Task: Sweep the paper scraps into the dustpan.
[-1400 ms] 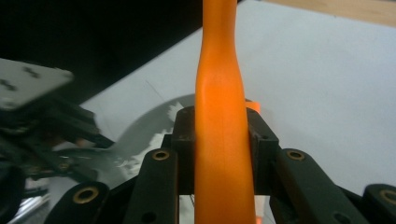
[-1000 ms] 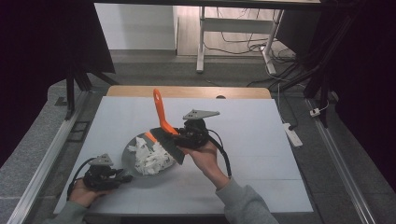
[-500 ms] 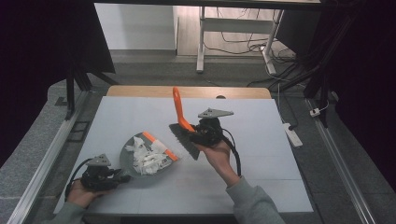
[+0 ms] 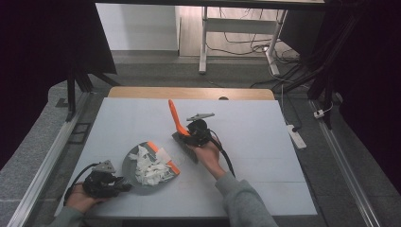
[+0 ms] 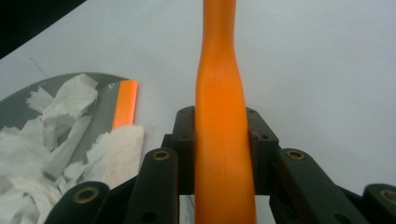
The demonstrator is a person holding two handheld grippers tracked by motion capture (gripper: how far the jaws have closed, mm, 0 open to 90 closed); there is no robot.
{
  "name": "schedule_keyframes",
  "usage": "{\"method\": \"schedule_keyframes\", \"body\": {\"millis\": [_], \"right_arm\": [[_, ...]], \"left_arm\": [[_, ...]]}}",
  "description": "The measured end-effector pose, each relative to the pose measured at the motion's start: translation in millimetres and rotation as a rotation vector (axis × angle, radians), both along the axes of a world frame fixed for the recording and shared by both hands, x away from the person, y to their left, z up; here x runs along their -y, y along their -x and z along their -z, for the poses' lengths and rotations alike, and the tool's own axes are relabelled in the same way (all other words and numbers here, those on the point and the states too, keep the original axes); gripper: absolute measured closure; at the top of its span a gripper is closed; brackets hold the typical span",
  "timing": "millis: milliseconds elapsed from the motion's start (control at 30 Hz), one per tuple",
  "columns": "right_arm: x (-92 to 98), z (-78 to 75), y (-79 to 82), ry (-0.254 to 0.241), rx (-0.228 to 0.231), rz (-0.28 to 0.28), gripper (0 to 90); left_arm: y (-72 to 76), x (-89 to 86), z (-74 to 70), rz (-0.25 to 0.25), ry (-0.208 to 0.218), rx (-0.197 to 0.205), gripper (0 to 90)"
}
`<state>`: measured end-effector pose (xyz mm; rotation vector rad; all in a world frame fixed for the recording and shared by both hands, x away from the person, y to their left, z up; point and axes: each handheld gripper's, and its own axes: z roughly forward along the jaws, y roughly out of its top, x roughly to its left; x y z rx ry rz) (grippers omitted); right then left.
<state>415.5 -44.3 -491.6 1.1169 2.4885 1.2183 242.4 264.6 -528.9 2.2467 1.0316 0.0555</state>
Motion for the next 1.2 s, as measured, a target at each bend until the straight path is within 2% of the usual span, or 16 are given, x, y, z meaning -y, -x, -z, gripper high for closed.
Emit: {"method": "schedule_keyframes", "body": {"millis": [67,167,233,300,367,433,500,567,633,700,833,933,1100,1200], "right_arm": [[-11.2,0.8,1.9,-0.008,-0.015,-0.022,70.5],[-32.5,2.1,11.8,-0.023,-0.048,-0.088,70.5],[-47.1,0.5,21.8,-0.065,-0.085,-0.143,70.6],[-60.9,-5.7,35.4,-0.085,-0.091,-0.207,70.5],[-68.6,-15.8,47.8,-0.128,-0.094,-0.276,70.5],[-68.7,-31.3,55.8,-0.155,-0.061,-0.301,70.5],[-62.2,-47.4,56.7,-0.177,-0.026,-0.298,70.5],[-54.0,-57.2,53.4,-0.172,-0.004,-0.275,70.5],[-45.3,-61.3,49.8,-0.174,-0.003,-0.255,70.5],[-34.9,-66.4,47.6,-0.197,0.007,-0.237,70.5],[-11.6,-78.8,43.4,-0.241,0.03,-0.197,70.5],[4.9,-82.8,41.7,-0.262,0.041,-0.169,70.5],[31.8,-79.7,42.3,-0.269,0.047,-0.125,70.5],[50.2,-73.8,44.4,-0.261,0.054,-0.102,70.5]], "left_arm": [[-1.1,1.0,0.6,0.001,-0.001,0.001,61.4],[-3.1,3.4,1.9,0.003,0.002,0.001,61.4],[-3.3,5.1,2.6,0.0,0.002,0.007,61.4],[-2.5,4.9,3.1,0.003,0.003,0.02,61.4],[-0.7,5.1,4.4,-0.004,0.011,0.029,61.4],[0.8,3.6,5.0,-0.007,0.02,0.036,61.4],[2.1,1.1,4.7,-0.005,0.039,0.054,61.4],[3.7,-0.1,3.7,-0.015,0.065,0.073,61.4],[4.3,-1.3,2.6,-0.017,0.077,0.084,61.4],[4.7,-1.7,2.6,-0.018,0.075,0.101,61.4],[7.1,-2.8,0.8,-0.022,0.1,0.134,61.4],[7.4,-4.5,-0.3,-0.023,0.127,0.142,61.4],[9.3,-1.9,-2.3,-0.06,0.12,0.138,61.4],[11.5,0.3,-6.0,-0.091,0.13,0.143,61.4]]}}
